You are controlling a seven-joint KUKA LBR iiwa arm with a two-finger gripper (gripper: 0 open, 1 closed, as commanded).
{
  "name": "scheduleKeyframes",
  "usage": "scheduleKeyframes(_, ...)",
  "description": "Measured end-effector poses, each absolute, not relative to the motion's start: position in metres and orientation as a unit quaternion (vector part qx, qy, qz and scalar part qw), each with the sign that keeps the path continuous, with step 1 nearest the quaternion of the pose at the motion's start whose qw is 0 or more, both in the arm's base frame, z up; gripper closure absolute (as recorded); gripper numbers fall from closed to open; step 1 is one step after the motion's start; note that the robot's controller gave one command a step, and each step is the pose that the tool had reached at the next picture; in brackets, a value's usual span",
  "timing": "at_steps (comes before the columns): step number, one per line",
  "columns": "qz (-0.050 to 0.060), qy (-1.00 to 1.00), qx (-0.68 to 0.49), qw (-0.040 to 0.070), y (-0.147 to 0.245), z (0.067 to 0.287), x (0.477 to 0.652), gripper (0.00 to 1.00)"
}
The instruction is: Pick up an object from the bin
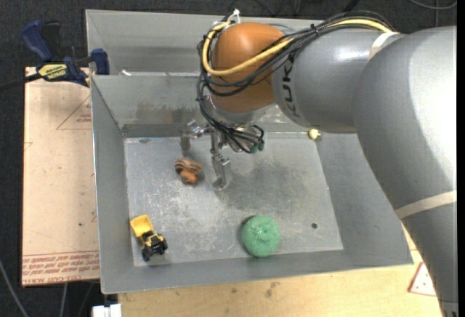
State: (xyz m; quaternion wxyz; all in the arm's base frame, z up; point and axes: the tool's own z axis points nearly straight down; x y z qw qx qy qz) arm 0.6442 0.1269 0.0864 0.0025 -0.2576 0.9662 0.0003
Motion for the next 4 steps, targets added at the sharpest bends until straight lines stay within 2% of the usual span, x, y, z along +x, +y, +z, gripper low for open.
scheduleKeyframes(1,0.001,0.919,-0.394,0.002,0.160,0.070,0.645,1.00)
scheduleKeyframes(2,0.001,0.919,-0.394,0.002,0.160,0.070,0.645,1.00)
scheduleKeyframes(3,0.001,0.910,-0.414,0.002,0.160,0.176,0.644,1.00)
scheduleKeyframes(4,0.001,0.910,-0.414,0.002,0.160,0.176,0.644,1.00)
